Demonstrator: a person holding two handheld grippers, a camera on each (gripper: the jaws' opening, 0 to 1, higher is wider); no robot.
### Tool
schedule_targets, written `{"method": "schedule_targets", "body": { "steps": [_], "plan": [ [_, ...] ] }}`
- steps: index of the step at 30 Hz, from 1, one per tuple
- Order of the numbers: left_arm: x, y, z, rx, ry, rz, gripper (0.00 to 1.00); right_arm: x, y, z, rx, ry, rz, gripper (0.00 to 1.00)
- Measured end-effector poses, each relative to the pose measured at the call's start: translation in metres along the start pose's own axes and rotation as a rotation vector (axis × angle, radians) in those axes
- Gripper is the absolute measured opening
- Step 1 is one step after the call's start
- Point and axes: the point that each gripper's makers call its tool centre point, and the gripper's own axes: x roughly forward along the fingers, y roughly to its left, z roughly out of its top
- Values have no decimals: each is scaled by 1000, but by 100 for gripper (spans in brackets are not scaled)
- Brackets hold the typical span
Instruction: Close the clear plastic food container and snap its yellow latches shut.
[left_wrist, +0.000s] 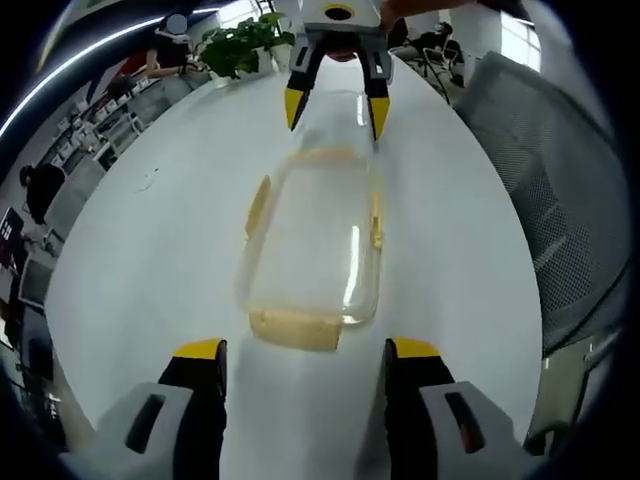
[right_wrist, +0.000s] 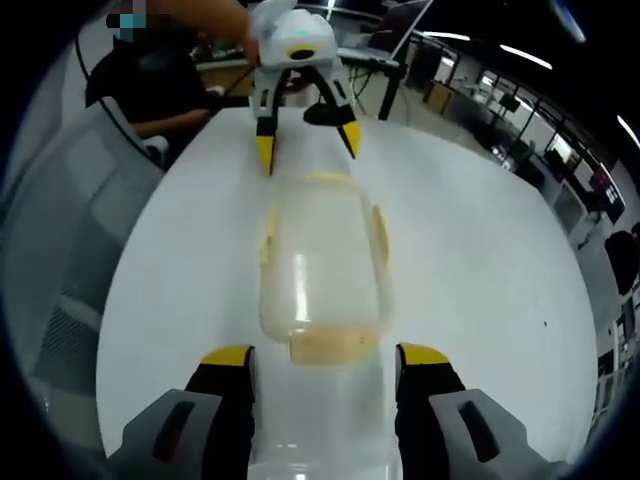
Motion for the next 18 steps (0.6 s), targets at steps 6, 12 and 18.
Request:
{"method": "schedule_targets", "body": {
  "steps": [6,12,18],
  "plan": [
    [3,4,0,15,5,-13,63,6,-3,-3,-16,26,19,55],
    [7,13,3,53,16,-21,60,13,-6,-6,-14,47,38,55],
    [11,14,5,61,19,-59,59,20,-6,-7,-2,61,62,54]
  ]
}}
